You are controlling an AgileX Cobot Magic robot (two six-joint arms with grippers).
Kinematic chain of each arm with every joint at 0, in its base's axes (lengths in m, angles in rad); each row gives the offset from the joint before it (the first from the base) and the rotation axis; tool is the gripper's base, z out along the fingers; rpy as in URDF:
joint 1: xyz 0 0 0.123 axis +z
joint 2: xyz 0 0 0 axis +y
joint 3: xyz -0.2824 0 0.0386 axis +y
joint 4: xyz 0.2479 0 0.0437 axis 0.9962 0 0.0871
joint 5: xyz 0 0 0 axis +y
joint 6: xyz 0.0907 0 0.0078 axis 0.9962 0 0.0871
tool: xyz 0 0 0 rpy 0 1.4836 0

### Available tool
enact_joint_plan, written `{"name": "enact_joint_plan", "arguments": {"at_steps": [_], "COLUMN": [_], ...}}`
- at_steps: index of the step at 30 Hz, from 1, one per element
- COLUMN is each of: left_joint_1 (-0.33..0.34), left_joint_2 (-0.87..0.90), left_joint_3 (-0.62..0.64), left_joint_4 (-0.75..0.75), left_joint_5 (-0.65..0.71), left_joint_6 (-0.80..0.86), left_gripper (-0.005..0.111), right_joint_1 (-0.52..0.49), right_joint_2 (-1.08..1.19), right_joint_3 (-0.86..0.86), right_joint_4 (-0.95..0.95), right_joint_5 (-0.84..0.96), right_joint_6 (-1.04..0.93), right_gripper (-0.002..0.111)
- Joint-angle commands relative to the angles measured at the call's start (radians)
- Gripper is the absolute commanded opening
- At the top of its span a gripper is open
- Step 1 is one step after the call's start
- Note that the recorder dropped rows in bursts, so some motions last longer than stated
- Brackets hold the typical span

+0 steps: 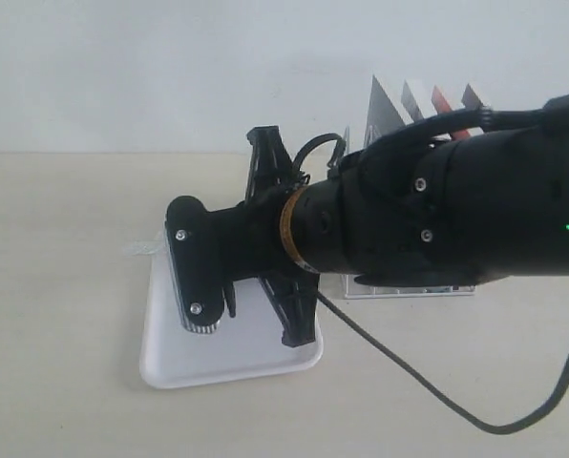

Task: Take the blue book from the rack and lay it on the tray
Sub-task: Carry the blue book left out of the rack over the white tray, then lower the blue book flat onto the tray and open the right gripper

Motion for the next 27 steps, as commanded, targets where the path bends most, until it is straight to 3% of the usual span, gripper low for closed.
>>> {"name": "enact_joint_plan", "arguments": {"at_steps": [1, 8, 15, 27], "left_joint_1": [0.0, 0.0, 0.0, 0.0], "left_joint_2": [-0.003, -0.003, -0.003, -0.003], "left_joint_3": [-0.003, -0.003, -0.003, -0.003], "left_joint_4": [0.001, 0.001, 0.001, 0.001], "left_joint_5": [-0.015, -0.015, -0.015, -0.015], "left_joint_6": [-0.007, -0.007, -0.007, -0.007], "left_gripper": [0.005, 0.005, 0.005, 0.005], "right_joint_1": [-0.02, -0.02, -0.081, -0.095], "right_joint_2": [-0.011, 0.049, 0.076, 0.096], "right_joint_3": [-0.001, -0.003, -0.005, -0.005], "right_joint_4": [-0.016, -0.062, -0.15, -0.16], "right_joint_5": [-0.074, -0.094, -0.125, -0.172], "right_joint_6": [0.02, 0.02, 0.124, 0.129], "right_gripper": [0.0, 0.0, 0.0, 0.0]}}
